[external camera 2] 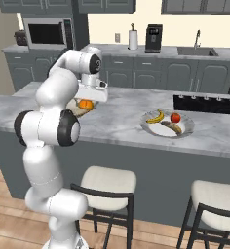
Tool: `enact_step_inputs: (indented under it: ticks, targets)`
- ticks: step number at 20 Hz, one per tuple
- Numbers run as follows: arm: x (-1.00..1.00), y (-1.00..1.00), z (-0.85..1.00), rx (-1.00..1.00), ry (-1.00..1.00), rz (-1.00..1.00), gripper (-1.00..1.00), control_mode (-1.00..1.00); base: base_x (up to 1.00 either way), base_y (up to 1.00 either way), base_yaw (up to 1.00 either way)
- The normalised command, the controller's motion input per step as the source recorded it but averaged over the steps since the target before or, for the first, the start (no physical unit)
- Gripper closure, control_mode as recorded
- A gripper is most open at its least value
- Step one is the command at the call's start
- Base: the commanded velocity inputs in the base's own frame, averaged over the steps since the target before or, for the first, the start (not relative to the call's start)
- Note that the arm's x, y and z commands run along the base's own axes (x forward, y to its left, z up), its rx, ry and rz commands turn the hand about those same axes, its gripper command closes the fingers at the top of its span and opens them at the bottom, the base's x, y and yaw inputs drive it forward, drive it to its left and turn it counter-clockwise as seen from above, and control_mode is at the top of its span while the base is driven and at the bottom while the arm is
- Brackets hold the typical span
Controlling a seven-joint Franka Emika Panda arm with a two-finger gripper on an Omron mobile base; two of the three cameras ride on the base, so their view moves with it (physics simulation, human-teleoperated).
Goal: Take the fruits from the plate on the dining counter and place two fruits in each bowl.
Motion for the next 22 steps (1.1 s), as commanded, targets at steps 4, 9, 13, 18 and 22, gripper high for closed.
enact_step_inputs:
  ticks: [4, 9, 13, 18, 22]
  targets:
    - [-0.09, 0.46, -0.07, 0.03, -0.34, -0.07, 1.00, -1.00, 0.00, 0.00, 0.00]
    - [0.10, 0.48, -0.26, 0.02, -0.28, -0.27, 1.00, -1.00, 0.00, 0.00, 0.00]
    - [0.70, 0.42, -0.02, 0.05, -0.13, -0.30, 1.00, -1.00, 0.00, 0.00, 0.00]
    - [0.98, 0.46, 0.00, 0.03, -0.02, -0.07, 1.00, -1.00, 0.00, 0.00, 0.00]
    - [0.75, 0.23, -0.04, 0.00, 0.06, 0.00, 1.00, -1.00, 0.00, 0.00, 0.00]
